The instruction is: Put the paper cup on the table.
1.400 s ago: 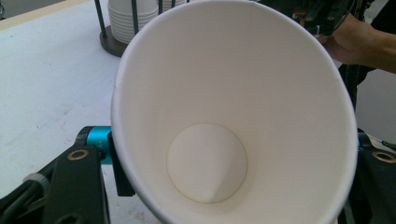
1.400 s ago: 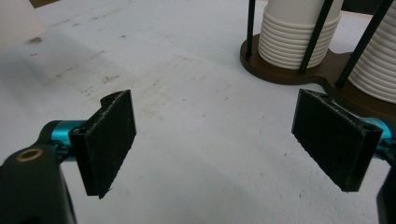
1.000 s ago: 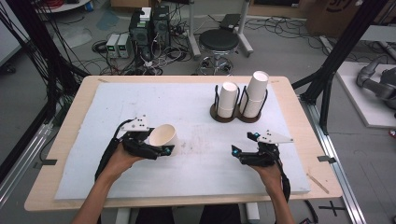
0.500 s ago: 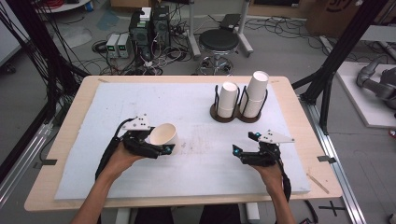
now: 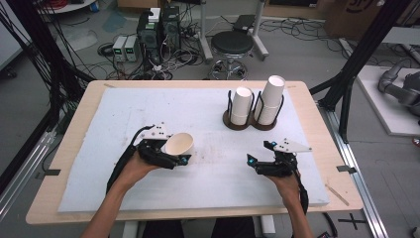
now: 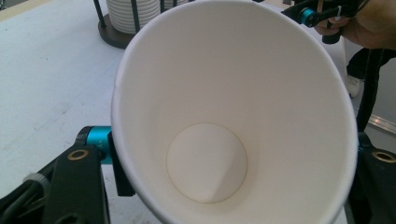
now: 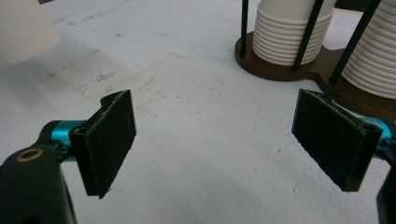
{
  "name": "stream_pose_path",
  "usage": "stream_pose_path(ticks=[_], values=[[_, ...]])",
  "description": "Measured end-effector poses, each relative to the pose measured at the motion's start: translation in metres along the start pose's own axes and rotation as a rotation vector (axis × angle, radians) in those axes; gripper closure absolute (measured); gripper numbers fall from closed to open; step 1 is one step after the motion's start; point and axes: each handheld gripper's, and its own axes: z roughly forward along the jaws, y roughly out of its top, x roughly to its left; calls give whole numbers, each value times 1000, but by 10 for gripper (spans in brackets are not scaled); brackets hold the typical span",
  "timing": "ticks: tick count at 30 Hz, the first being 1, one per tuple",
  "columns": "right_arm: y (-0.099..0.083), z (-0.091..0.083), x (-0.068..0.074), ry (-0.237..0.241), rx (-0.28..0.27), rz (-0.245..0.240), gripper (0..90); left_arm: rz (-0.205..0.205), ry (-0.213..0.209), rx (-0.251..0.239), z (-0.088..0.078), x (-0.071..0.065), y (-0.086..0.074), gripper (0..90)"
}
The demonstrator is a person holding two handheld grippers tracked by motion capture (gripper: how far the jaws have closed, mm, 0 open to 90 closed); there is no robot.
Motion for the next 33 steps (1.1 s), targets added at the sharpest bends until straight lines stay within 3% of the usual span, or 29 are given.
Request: stream_pose_path(ticks=[19,33], values=[[-6,1,-5,-12,7,16,142,56,37,114,40,-7,5,303],[-12,4,-7,-15,25,27,142,73,51,164,55,-9,2,302]])
